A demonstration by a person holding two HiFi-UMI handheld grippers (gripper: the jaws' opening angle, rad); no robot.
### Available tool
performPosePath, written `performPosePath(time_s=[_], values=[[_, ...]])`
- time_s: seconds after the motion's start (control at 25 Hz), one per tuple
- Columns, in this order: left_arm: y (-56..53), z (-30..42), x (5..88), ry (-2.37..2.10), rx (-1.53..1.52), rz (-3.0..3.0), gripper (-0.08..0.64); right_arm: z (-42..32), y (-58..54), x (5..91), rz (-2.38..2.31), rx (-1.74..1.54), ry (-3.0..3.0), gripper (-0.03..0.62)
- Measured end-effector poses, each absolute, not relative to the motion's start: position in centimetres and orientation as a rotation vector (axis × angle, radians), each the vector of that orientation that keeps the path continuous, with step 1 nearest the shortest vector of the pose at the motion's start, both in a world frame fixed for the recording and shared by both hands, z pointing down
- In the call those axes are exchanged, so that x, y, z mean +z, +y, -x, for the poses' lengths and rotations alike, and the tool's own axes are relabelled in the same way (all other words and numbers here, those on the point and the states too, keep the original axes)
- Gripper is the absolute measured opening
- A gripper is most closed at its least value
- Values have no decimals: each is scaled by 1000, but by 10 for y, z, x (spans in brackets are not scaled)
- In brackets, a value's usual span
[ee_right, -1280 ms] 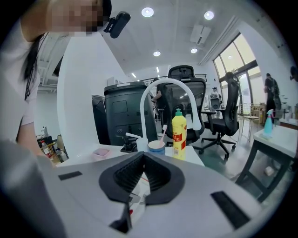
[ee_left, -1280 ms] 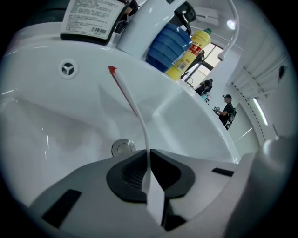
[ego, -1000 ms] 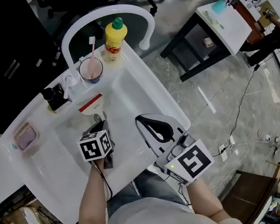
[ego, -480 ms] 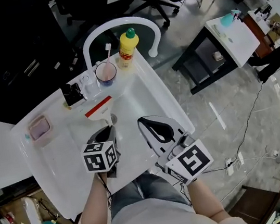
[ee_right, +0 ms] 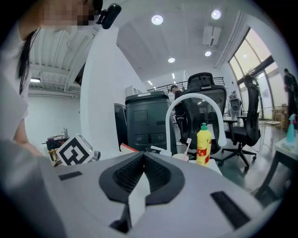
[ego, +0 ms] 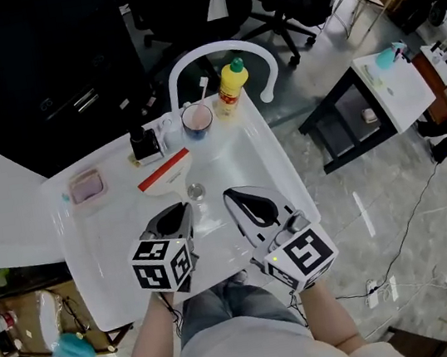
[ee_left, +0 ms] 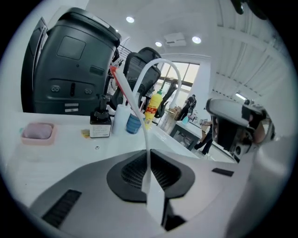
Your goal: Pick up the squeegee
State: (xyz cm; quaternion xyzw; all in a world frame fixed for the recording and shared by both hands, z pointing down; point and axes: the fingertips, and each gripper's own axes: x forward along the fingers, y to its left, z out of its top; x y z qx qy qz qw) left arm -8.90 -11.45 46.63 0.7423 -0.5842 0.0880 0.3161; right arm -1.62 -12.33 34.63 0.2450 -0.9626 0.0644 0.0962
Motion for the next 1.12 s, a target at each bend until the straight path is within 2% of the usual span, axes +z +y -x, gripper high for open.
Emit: performPosePath(time_s=[0.44,1.12], values=[[-83,96,398,-1693,94,-1998,34,35,-99,331,-533,136,-2919,9],[-43,97,336,-1845,12,-2076,34,56,-64,323,-347,93,-2960,9]])
